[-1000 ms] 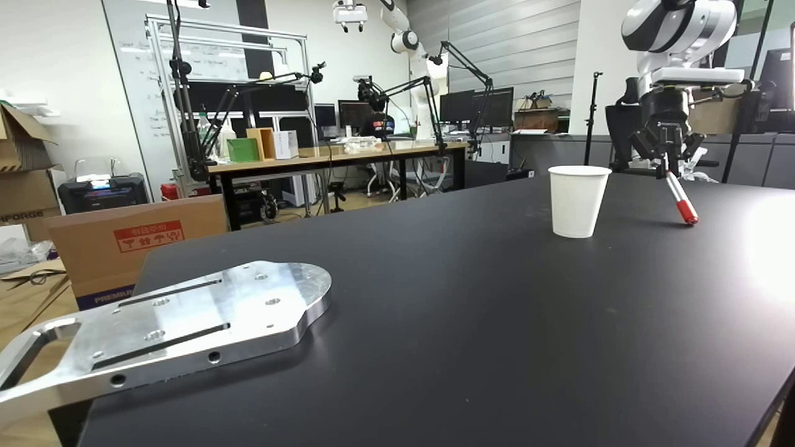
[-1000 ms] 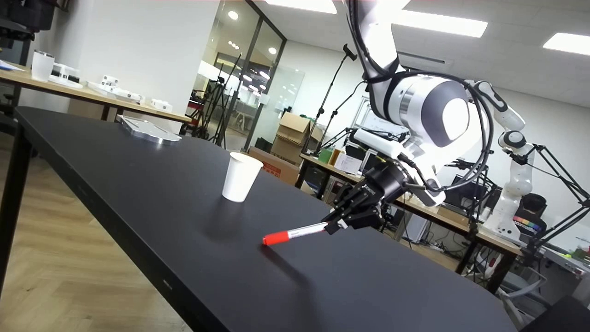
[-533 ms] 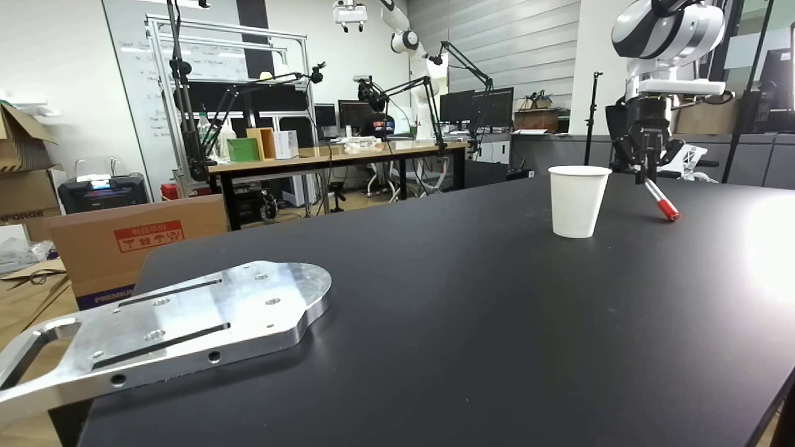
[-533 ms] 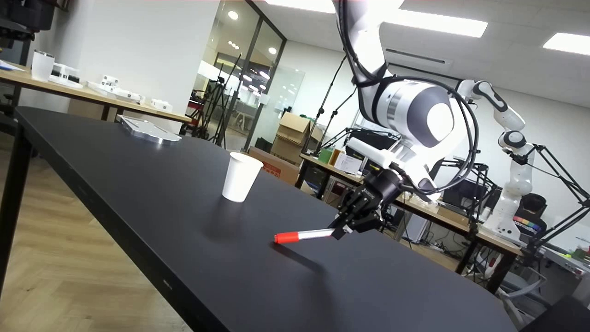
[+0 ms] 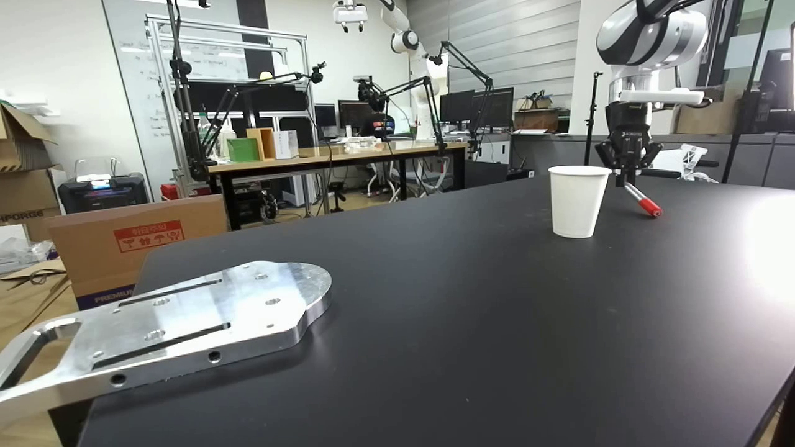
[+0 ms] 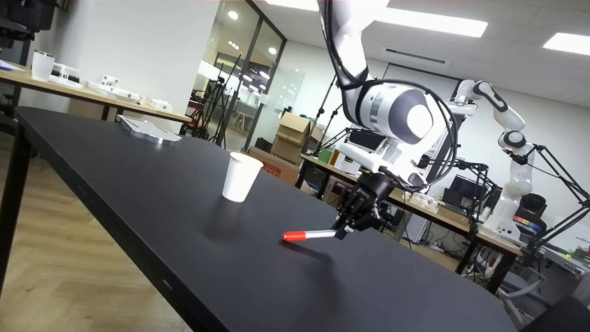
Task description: Remove the red marker from the white cup
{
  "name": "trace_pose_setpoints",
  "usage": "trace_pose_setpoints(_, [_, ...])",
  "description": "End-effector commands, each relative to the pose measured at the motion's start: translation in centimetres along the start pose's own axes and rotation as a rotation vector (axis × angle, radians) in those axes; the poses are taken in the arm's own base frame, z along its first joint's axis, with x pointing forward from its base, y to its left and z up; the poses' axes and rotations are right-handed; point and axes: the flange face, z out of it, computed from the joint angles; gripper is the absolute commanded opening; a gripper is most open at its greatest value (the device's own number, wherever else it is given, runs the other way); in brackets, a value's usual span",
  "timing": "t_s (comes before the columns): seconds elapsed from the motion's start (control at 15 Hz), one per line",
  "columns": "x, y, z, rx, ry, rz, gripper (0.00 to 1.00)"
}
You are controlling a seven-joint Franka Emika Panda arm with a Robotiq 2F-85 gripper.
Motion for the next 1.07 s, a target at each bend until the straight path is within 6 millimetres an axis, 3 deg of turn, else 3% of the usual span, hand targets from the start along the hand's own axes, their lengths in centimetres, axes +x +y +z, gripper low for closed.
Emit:
trace_pose_setpoints(0.0, [-0.4,-0.2,0.4,-0.03,0.038,0.006,0.05])
trace_pose_setpoints(0.47, [-0.9,-0.7,1.9,-0.034,0.057,0.005,0.05])
trace_pose_setpoints(0.53, [-1.0,-0.8,1.8,-0.032,0.06,0.01,0.16])
trace_pose_setpoints(0.6, [-1.2,-1.0,1.5,-0.024,0.052,0.003,0.44])
trace_pose_setpoints(0.67, [-1.4,-1.2,1.1,-0.018,0.05,0.001,0.45])
trace_pose_setpoints(1.0, [-2.7,-2.3,-3.2,0.005,0.06,-0.02,0.77])
